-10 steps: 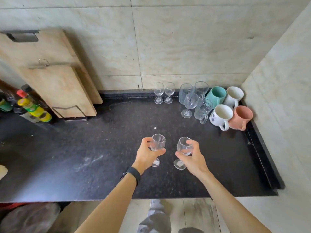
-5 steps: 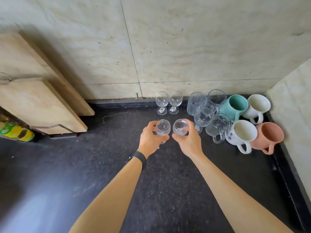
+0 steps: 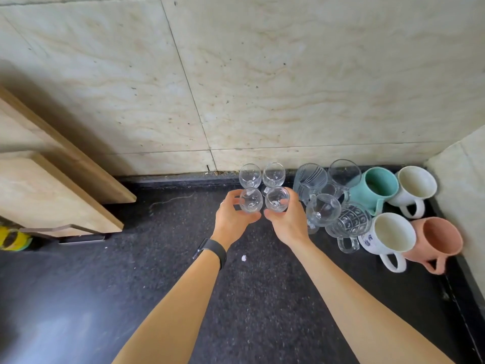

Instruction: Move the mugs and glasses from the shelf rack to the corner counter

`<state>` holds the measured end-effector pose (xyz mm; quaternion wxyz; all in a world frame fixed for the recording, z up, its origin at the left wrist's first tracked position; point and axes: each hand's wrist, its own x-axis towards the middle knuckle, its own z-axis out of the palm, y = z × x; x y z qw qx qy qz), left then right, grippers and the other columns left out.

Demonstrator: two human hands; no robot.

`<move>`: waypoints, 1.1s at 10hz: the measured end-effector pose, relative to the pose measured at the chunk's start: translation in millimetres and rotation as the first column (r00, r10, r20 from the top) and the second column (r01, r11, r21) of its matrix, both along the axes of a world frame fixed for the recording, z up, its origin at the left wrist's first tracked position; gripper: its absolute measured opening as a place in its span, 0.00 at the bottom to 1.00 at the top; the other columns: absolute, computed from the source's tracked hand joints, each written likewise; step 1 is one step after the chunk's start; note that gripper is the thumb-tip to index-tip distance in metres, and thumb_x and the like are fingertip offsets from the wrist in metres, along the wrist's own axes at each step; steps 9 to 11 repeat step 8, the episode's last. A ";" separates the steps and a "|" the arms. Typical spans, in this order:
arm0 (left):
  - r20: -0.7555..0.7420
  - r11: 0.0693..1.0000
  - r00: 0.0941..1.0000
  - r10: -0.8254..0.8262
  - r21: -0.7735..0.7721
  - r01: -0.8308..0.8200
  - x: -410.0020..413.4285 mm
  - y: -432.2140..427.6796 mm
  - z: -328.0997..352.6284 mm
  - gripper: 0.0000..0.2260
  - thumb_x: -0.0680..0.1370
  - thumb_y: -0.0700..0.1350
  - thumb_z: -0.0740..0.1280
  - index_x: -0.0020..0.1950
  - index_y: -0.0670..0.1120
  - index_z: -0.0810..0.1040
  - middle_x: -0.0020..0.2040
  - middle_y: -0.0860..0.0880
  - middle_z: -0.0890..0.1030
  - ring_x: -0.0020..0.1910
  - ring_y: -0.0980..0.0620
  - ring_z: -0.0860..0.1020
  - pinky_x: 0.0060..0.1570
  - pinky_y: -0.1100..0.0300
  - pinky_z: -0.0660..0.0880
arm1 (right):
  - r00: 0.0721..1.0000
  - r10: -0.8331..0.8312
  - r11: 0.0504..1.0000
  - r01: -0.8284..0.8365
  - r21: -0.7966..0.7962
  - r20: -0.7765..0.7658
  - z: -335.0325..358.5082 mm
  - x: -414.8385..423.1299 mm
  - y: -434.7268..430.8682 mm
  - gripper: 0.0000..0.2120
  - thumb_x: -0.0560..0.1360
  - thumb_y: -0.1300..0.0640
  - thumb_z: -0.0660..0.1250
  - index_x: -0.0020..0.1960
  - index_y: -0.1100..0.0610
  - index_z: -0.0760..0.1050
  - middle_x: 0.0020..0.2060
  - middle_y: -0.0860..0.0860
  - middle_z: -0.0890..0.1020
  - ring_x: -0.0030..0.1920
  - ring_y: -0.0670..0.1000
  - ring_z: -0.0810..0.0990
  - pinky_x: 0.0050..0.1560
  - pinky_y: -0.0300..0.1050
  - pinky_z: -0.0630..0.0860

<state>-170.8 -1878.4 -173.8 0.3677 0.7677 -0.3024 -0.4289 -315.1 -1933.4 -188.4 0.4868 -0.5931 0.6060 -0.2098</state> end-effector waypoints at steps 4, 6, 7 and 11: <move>0.034 0.997 0.997 -0.074 -0.010 0.075 3.6 -2.0 -3.7 0.30 0.68 0.44 0.80 0.67 0.54 0.74 0.57 0.56 0.79 0.46 0.65 0.78 0.43 0.71 0.71 | 1.000 0.004 1.000 -0.004 0.021 0.014 -2.1 -0.7 -2.0 0.32 0.73 0.60 0.74 0.72 0.48 0.64 0.61 0.47 0.77 0.60 0.47 0.77 0.56 0.34 0.70; 0.025 0.998 0.997 -0.067 -0.011 0.068 2.4 -1.6 -3.6 0.28 0.69 0.44 0.79 0.67 0.54 0.74 0.58 0.56 0.79 0.46 0.65 0.77 0.41 0.74 0.69 | 1.000 0.001 0.999 -0.002 0.052 0.024 3.0 -1.6 -2.0 0.36 0.73 0.61 0.74 0.75 0.47 0.62 0.63 0.47 0.77 0.63 0.49 0.77 0.64 0.46 0.72; 0.036 0.992 0.991 -0.130 -0.001 0.130 5.5 0.3 -8.4 0.32 0.71 0.40 0.77 0.71 0.55 0.69 0.62 0.53 0.78 0.49 0.58 0.81 0.44 0.71 0.73 | 0.999 -0.012 0.992 0.008 0.123 0.031 2.0 -4.7 -0.7 0.43 0.73 0.63 0.73 0.79 0.44 0.54 0.68 0.48 0.74 0.58 0.48 0.82 0.60 0.49 0.78; -0.002 0.983 0.984 -0.176 0.058 0.176 7.0 8.9 -4.1 0.41 0.73 0.36 0.74 0.80 0.52 0.55 0.67 0.52 0.75 0.54 0.53 0.79 0.49 0.60 0.78 | 1.000 -0.014 0.980 0.009 0.198 0.026 8.0 -6.9 8.1 0.44 0.75 0.65 0.70 0.81 0.45 0.49 0.72 0.49 0.72 0.57 0.48 0.82 0.41 0.40 0.79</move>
